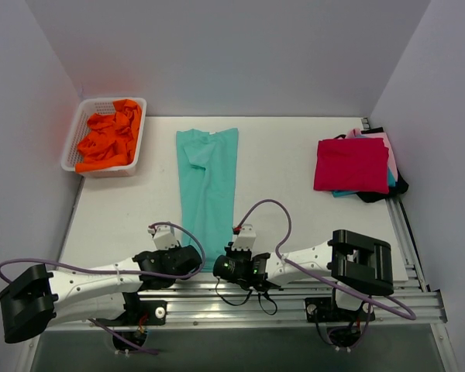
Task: Fold and stack the t-shirts
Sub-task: Grab the bottom of the folded rectangular tshirt with both arms
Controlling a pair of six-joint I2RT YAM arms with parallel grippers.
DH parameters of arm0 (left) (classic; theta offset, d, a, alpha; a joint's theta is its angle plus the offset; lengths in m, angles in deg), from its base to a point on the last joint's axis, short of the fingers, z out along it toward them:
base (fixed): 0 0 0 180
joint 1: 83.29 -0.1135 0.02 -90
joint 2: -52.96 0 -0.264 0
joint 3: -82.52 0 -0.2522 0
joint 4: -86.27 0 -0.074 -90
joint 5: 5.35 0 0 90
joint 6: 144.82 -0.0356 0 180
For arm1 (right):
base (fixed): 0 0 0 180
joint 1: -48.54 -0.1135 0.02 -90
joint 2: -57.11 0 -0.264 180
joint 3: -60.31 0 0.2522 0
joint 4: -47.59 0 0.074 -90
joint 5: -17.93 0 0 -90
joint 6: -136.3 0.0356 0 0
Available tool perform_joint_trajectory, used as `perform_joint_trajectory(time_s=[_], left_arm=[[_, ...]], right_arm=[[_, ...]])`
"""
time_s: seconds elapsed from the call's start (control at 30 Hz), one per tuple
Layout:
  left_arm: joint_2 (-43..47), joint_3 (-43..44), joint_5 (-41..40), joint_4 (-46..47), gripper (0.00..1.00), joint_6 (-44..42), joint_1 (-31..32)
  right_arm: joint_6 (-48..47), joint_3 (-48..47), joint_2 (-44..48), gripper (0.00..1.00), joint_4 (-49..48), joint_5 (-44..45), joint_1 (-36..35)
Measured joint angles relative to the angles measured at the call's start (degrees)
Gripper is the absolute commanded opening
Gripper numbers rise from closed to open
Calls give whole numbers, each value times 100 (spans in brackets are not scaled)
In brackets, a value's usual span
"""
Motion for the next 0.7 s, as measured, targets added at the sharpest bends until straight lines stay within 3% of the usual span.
perform_joint_trajectory(time_s=[0.43, 0.7], left_arm=[[807, 503, 50, -697, 2, -136, 151], [850, 1532, -474, -1196, 2, -566, 133]], right_arm=[[409, 37, 684, 0, 1049, 199, -74], [-192, -944, 745, 0, 1687, 525, 275]])
